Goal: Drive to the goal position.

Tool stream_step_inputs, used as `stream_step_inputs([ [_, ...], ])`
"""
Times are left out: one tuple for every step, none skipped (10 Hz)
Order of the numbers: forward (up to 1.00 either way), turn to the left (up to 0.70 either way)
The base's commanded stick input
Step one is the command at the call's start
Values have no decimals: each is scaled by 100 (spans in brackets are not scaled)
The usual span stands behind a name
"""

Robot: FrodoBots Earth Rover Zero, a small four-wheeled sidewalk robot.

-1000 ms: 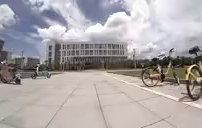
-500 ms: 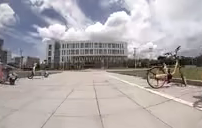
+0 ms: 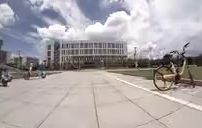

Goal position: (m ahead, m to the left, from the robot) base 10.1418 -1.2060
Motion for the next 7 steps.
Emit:
stream_step_inputs([
  [70, 4],
  [70, 4],
  [70, 4],
  [70, 4],
  [70, 4],
  [70, 4],
  [70, 4],
])
